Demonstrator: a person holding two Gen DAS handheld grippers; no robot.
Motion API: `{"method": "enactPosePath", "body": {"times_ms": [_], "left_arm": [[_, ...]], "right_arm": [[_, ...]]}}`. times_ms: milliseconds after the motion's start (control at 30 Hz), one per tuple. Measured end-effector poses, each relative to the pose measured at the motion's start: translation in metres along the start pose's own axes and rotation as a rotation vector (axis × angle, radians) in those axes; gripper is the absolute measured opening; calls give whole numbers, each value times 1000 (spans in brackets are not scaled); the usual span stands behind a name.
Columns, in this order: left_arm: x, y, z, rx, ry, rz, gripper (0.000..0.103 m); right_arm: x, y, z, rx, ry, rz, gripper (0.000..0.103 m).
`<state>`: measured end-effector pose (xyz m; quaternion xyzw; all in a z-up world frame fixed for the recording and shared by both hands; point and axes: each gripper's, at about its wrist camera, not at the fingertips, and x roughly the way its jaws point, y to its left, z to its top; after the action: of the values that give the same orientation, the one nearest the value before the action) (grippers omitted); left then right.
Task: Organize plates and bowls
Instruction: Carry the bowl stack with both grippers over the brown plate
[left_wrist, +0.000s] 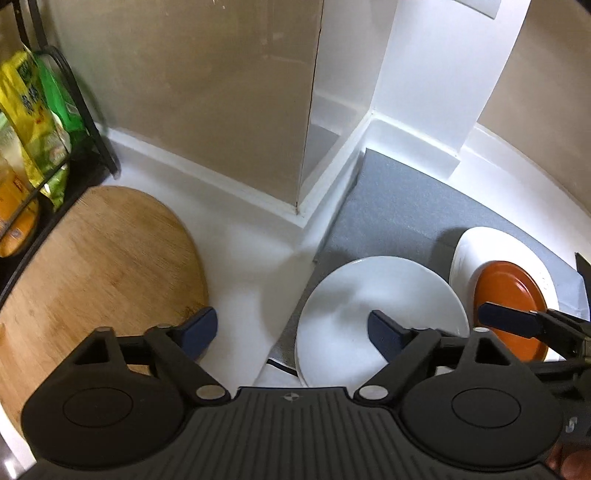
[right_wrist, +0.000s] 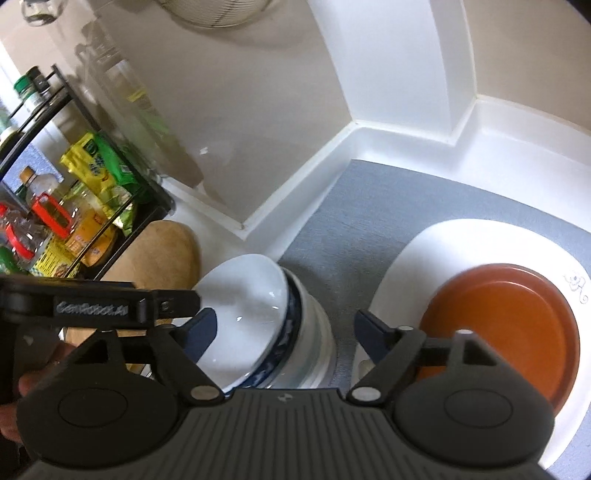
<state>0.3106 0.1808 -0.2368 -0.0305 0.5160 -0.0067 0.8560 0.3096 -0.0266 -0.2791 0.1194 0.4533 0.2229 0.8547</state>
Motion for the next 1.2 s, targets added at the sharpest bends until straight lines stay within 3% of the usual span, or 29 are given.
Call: {"method": "enactPosePath", "body": {"times_ms": [100,200,267,300,400,500,700,800,900,1100,1200], "left_arm": [[7,0,-1,31,29,-10,73],[12,3,-3,40,38,-25,73],[16,8,-4,28,55,-38,67],[18,12,-5,19,61,-43,58],[28,21,-6,-6,119,-89,38],[30,23,-7,-5,135,-121,34],[23,18,-9,10,141,-128,31],[23,16,-9,15,152,-144,31],[25,12,-11,28,154,-112,31],[30,12,-11,28,169,-111,31],[34,13,-10,24,176,-115,34]], "right_arm": [[2,2,-1,-14,13,-34,88],[1,-5,-2,41,-1,-56,86],[-4,-14,-3,81,-13,-49,69],[-5,-17,-3,100,-15,-46,50],[-2,-28,-4,172,8,16,42],[2,-25,-4,160,13,31,31],[5,-26,-12,120,-3,36,25],[14,-43,-18,205,16,92,24],[16,-43,-18,191,26,108,25],[12,-44,-17,206,25,77,51],[13,-50,-18,235,35,110,55]]}}
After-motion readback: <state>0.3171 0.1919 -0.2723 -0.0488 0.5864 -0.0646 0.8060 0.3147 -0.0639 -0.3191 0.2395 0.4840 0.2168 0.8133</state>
